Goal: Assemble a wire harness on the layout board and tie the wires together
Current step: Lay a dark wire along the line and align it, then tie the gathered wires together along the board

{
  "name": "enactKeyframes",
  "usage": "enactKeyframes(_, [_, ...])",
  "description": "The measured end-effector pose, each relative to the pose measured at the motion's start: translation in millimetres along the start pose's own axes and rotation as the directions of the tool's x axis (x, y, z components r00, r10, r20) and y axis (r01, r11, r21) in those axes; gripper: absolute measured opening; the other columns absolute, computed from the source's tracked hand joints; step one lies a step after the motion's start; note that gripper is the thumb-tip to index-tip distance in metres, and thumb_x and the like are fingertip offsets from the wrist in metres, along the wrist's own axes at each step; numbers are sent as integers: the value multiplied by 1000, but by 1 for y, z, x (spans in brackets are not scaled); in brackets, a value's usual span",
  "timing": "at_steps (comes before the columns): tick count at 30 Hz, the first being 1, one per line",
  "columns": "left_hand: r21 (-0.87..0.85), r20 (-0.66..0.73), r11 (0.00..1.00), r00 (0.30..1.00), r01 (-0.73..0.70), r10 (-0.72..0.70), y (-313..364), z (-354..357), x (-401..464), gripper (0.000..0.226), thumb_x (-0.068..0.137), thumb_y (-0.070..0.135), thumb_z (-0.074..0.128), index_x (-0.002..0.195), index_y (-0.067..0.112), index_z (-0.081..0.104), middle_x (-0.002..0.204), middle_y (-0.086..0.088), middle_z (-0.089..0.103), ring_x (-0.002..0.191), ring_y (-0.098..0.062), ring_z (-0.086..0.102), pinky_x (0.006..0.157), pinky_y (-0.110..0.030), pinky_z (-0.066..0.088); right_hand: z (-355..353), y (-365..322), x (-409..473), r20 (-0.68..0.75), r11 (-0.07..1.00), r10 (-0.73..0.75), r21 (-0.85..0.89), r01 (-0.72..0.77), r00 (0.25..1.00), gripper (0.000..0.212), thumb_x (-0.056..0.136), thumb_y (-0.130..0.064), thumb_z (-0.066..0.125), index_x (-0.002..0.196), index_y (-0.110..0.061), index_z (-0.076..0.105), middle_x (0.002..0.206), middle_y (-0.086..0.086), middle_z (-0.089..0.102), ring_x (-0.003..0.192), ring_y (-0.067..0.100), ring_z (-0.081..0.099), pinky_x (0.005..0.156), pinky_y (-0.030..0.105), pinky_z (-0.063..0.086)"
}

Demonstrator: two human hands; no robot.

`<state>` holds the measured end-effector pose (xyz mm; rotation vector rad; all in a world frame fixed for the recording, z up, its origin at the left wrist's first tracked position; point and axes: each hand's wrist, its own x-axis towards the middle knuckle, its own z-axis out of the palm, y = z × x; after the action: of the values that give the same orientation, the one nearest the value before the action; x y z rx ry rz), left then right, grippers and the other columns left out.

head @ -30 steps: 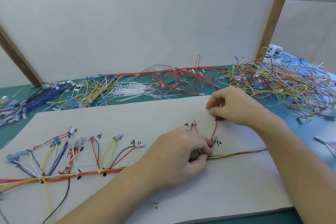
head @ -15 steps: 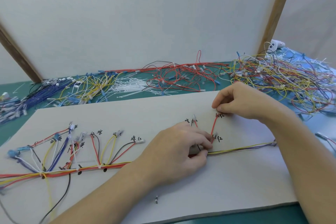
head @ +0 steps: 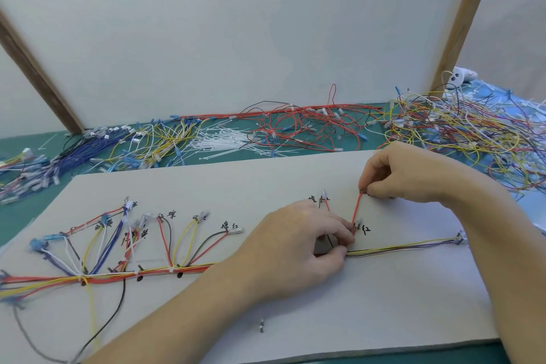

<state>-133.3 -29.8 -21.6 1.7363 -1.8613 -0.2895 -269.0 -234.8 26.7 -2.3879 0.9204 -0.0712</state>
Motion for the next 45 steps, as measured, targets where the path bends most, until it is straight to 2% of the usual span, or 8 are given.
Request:
enactKeyframes(5, [41,23,999,1000,-7,6,0,-2,0,24,92,25,65,113,31,75,117,21,73,101,-8,55,89,-35,51,1,-1,-2,-11,1000,-1,-2,1,1000,22,81,-10,74,74,-30,81,77,-1,78,82,30,74,79,51,62])
enactKeyframes(10, [128,99,992,995,-17,4,5,-8,1,25,98,31,62,120,32,71,120,16,72,105,-10,53,90,-38,50,2,-4,-2,-31,996,-55,-79,52,998,29,79,-7,71,70,-34,79,72,-10,75,65,2,66,55,12,47])
enactKeyframes(13, [190,159,981,987,-38,8,12,-14,5,23,105,29,52,119,26,71,117,11,72,107,-16,54,93,-39,47,4,-8,-4,-35,994,-68,-93,65,997,31,80,-10,68,72,-38,79,81,-10,76,64,-6,63,51,8,41])
enactKeyframes(17, [209,232,976,973,-52,2,22,-34,10,24,109,24,46,116,19,69,110,4,71,103,-18,58,95,-37,44,6,-16,-6,-19,990,-90,-111,87,996,36,82,-16,63,74,-48,78,93,-8,77,85,9,69,83,35,56])
enactKeyframes(22, [274,-32,954,992,124,-120,-15,-95,33,16,98,23,63,99,21,79,90,11,77,74,-2,62,73,-2,40,9,-20,-8,-46,987,-102,-129,96,994,43,84,-16,58,75,-54,76,93,-14,76,90,14,69,90,41,56])
enactKeyframes(28, [402,-240,678,785,615,-570,-127,-151,49,21,85,1,60,77,13,76,77,-2,72,88,-26,70,70,-30,52,14,-16,-2,-113,995,-102,-17,101,988,40,88,-10,62,72,-43,79,81,-14,77,85,19,72,83,35,58])
enactKeyframes(37, [449,-165,653,774,610,-611,-166,-142,48,16,87,5,70,82,20,72,101,-10,76,97,-31,70,86,-38,58,20,-10,5,-134,990,-133,24,137,982,40,88,-9,64,73,-44,79,82,-3,78,90,25,70,73,30,52])
enactKeyframes(45, [411,-191,686,793,600,-579,-174,-139,44,12,87,2,70,85,12,76,88,-5,74,92,-27,70,84,-39,59,23,-9,7,-141,990,-129,36,135,982,36,90,-9,64,78,-39,80,84,-1,77,92,28,69,82,36,55])
